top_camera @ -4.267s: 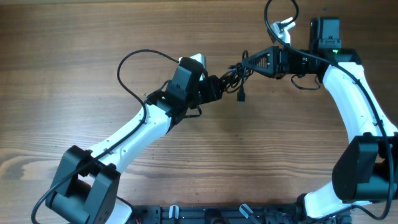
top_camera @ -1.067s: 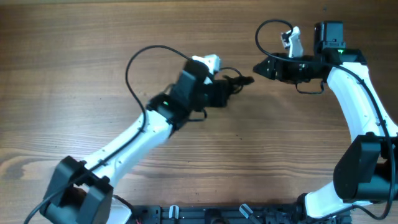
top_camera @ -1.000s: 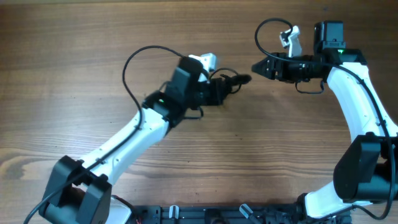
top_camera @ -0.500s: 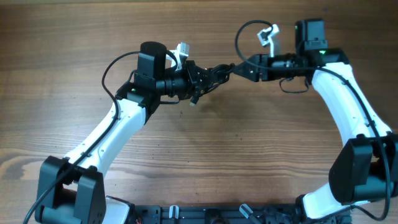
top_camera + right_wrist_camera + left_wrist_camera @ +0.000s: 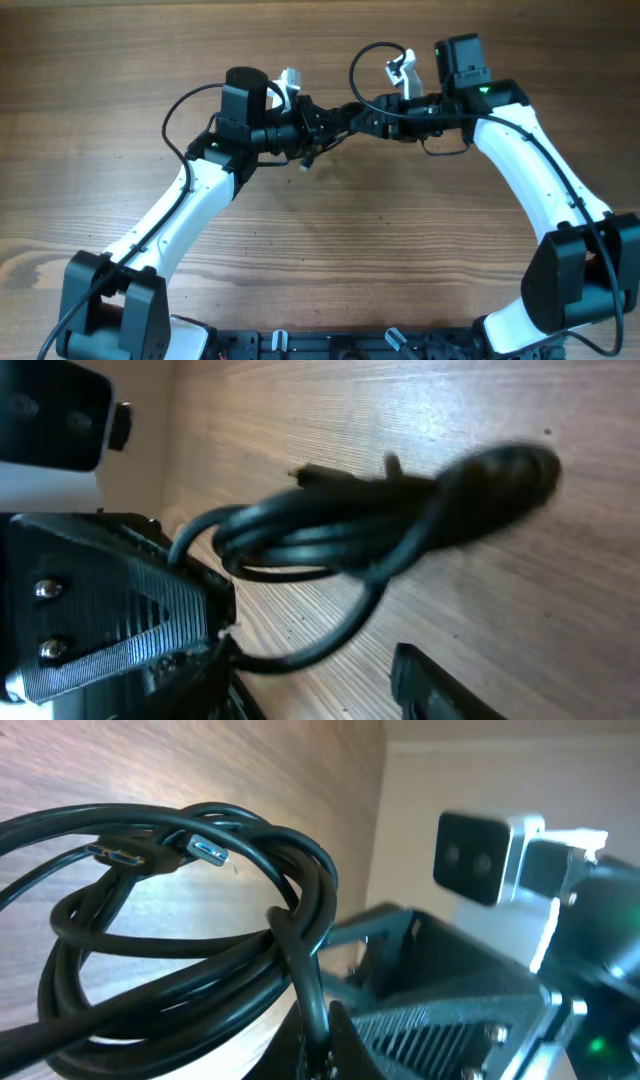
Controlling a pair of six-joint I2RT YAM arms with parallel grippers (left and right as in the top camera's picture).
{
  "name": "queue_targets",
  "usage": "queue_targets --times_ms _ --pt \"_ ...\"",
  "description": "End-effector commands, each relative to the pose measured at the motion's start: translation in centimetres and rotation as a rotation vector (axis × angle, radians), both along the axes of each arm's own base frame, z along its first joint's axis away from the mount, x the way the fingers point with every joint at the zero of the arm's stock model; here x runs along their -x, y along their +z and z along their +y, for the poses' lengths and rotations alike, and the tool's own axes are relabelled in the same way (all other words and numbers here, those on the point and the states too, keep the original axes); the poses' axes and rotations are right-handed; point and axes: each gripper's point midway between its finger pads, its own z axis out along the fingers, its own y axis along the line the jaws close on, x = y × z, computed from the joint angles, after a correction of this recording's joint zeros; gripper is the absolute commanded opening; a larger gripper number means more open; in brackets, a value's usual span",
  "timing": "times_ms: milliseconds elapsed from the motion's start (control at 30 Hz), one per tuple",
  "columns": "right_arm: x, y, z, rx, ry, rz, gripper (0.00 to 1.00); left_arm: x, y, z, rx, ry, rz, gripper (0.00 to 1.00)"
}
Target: Untangle cables
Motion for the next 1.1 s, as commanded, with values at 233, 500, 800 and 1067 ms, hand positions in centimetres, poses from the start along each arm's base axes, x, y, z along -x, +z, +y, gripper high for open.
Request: queue_targets --times_ms 233,500,800,1067 --pt "-1.8 -1.0 1.3 0.037 -0.128 0.053 0.40 -0.3 0.6 -0.4 -0.026 0.034 -0.044 0.04" --pt "-0.9 -4.5 2.9 0.071 -0.088 0.129 0.31 -0.7 0.9 -0.4 -0.024 0.046 -0.064 0.04" --pt "-2.3 -7.8 2.4 0.117 -0.116 0.139 0.13 -1.8 2.2 0.1 0.016 0.081 -0.098 0.04" --pt "-2.3 -2.2 -1.2 -0.033 -0.041 0.020 0.04 -2.8 -2.0 3.5 -0.187 0.233 -0.033 0.04"
